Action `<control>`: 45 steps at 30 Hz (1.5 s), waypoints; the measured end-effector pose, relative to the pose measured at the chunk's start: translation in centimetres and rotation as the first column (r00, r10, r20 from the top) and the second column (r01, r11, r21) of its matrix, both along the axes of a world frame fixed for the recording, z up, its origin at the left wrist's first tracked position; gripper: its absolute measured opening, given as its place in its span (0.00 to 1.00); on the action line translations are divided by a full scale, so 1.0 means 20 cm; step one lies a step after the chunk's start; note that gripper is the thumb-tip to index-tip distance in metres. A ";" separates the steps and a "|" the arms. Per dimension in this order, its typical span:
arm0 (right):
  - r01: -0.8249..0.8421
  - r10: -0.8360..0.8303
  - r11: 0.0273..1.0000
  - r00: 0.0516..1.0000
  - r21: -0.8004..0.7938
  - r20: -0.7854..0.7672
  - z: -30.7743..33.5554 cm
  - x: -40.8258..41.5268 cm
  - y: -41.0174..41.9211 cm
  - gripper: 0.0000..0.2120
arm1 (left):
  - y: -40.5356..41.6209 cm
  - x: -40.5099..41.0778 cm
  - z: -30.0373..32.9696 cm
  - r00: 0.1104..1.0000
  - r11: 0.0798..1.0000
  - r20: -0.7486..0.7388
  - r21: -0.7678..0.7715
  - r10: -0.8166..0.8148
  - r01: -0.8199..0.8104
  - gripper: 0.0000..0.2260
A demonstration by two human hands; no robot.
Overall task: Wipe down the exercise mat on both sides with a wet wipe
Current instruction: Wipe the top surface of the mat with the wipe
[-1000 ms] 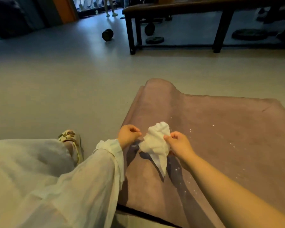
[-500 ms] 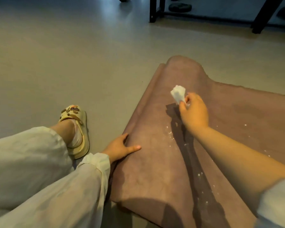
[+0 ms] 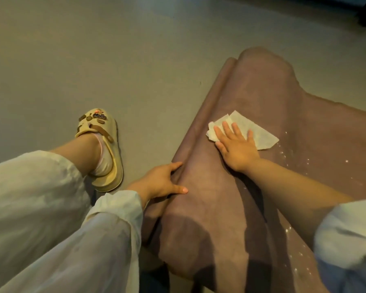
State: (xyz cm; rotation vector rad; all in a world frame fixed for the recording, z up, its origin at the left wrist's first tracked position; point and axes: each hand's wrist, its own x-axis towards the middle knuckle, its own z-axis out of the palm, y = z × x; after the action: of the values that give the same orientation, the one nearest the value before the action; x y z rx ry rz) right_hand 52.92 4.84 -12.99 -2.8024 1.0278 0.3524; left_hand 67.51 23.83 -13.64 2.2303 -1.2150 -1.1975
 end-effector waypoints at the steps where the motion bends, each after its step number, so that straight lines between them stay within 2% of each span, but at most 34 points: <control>1: 0.033 -0.033 0.999 0.999 0.022 -0.003 0.00 0.05 -0.01 0.24 | 0.00 0.00 0.00 0.999 1.000 0.028 0.002 -0.019 0.019 0.41; 4: 0.057 -0.059 0.987 0.998 0.149 0.009 0.00 0.14 0.04 0.23 | -0.01 0.00 0.00 0.994 0.998 0.081 0.020 -0.068 0.066 0.41; 7: -0.056 0.057 0.970 0.998 0.236 0.002 -0.02 0.14 0.20 0.23 | -0.01 0.01 0.03 0.996 0.997 0.041 0.036 -0.074 0.073 0.35; 8: -0.097 0.099 0.962 0.995 0.256 0.005 -0.03 0.13 0.28 0.23 | -0.01 0.02 0.03 1.000 0.999 0.005 0.025 -0.031 0.031 0.29; 10: -0.161 0.161 0.946 0.987 0.282 0.023 -0.05 0.09 0.44 0.24 | -0.01 0.04 0.03 0.977 0.987 -0.138 0.000 0.161 -0.163 0.18; 12: -0.217 0.215 0.930 0.976 0.295 0.040 -0.06 0.03 0.58 0.25 | 0.00 0.04 0.05 0.909 0.942 -0.254 0.027 0.330 -0.334 0.16; 15: -0.326 0.321 0.889 0.945 0.321 0.070 -0.05 -0.07 0.78 0.25 | -0.01 0.03 0.05 0.907 0.937 -0.240 0.052 0.346 -0.344 0.19; 18: -0.421 0.415 0.822 0.904 0.384 0.102 -0.02 -0.17 0.95 0.26 | -0.02 0.02 0.07 0.964 0.978 -0.165 0.038 0.207 -0.204 0.26; 21: -0.558 0.596 0.737 0.802 0.381 0.020 -0.01 -0.27 1.05 0.27 | -0.02 0.02 0.09 0.992 0.995 -0.108 0.084 0.071 -0.062 0.38; 23: -0.603 0.649 0.703 0.761 0.376 0.008 0.01 -0.31 1.02 0.27 | -0.03 0.01 0.09 0.999 0.995 -0.035 0.102 -0.001 0.004 0.40; 26: -0.567 0.626 0.729 0.779 0.384 -0.038 0.03 -0.34 0.87 0.26 | -0.05 -0.01 0.08 0.997 0.993 0.053 0.110 -0.053 0.047 0.38; 30: -0.464 0.519 0.848 0.825 0.257 -0.224 0.02 -0.32 0.58 0.25 | -0.07 -0.03 0.06 0.981 0.989 0.150 0.105 -0.122 0.107 0.36; 35: -0.214 0.224 0.974 0.918 0.067 -0.327 0.01 -0.25 0.18 0.26 | -0.07 -0.05 0.05 0.964 0.977 0.176 0.117 -0.198 0.179 0.41; 38: 0.007 -0.006 1.000 0.951 0.003 -0.309 0.05 -0.23 -0.03 0.26 | -0.07 -0.06 0.05 0.957 0.971 0.179 0.110 -0.229 0.211 0.40; 40: 0.114 -0.105 0.993 0.955 0.017 -0.276 0.06 -0.22 -0.10 0.25 | -0.07 -0.07 0.06 0.954 0.967 0.174 0.112 -0.244 0.227 0.38; 42: 0.128 -0.112 0.991 0.959 0.046 -0.261 0.06 -0.23 -0.10 0.26 | -0.08 -0.08 0.06 0.951 0.963 0.172 0.124 -0.259 0.240 0.36; 45: 0.051 -0.030 0.996 0.963 0.075 -0.268 0.05 -0.27 0.03 0.28 | -0.08 -0.08 0.07 0.948 0.958 0.167 0.142 -0.270 0.248 0.34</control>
State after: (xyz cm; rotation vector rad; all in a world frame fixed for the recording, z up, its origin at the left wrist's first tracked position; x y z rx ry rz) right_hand 47.48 5.44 -12.07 -2.7080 1.0923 0.7670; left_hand 65.90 22.28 -12.30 2.3690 -1.5919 -1.2049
